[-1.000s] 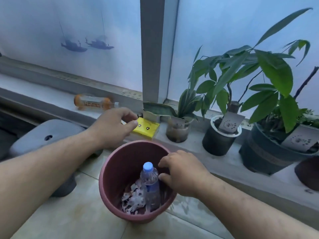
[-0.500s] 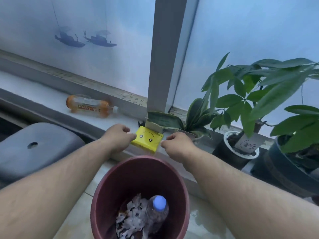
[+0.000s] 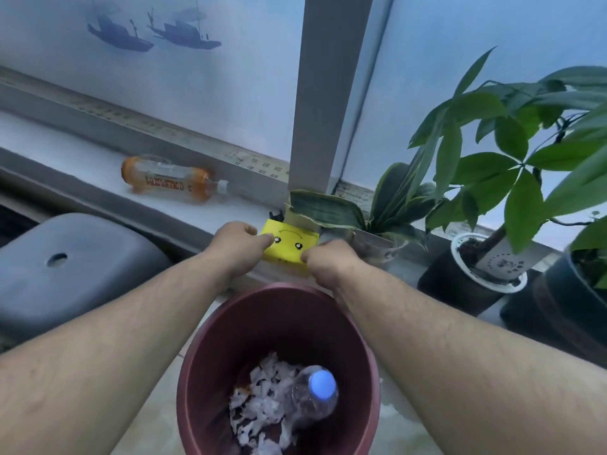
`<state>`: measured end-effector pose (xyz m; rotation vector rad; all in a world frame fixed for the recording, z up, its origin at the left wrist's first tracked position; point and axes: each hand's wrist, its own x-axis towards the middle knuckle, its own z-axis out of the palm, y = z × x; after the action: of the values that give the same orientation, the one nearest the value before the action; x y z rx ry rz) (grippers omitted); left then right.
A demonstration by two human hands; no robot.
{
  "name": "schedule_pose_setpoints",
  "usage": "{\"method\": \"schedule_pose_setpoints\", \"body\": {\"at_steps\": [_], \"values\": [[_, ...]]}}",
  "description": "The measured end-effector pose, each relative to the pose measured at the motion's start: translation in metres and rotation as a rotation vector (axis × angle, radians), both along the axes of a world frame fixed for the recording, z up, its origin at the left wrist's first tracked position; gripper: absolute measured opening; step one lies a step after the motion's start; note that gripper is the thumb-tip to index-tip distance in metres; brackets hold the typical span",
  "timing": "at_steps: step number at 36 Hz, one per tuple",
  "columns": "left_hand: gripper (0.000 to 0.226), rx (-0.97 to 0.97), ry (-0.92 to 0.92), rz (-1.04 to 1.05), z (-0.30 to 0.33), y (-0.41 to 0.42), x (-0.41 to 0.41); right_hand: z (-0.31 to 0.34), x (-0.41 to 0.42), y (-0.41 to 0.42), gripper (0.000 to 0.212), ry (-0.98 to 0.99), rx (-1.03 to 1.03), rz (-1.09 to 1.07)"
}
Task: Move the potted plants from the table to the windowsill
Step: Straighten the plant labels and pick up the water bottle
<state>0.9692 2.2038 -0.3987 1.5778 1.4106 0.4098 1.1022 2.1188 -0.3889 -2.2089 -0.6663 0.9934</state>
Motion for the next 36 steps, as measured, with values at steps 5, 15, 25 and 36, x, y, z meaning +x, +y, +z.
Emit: {"method": "schedule_pose_setpoints", "body": {"at_steps": [5,15,25,36], "values": [[0.038,-0.183,-0.124,-0.035,0.024,-0.003,-0.017,0.012,-0.011,-0.012,0.039,0.01,0.183,-0.048],[0.033,-0.309,0.155,-0.534,0.082,-0.042,-0.062,0.032,-0.028,-0.073,0.031,-0.119,0.203,0.263],[0.044,-0.244,0.676,-0.653,0.055,-0.091,-0.06,0.024,-0.024,-0.105,0.038,-0.197,0.153,0.301],[0.023,0.339,0.764,-0.556,0.073,-0.071,-0.068,0.023,-0.009,-0.169,0.022,-0.358,0.169,0.142]]}}
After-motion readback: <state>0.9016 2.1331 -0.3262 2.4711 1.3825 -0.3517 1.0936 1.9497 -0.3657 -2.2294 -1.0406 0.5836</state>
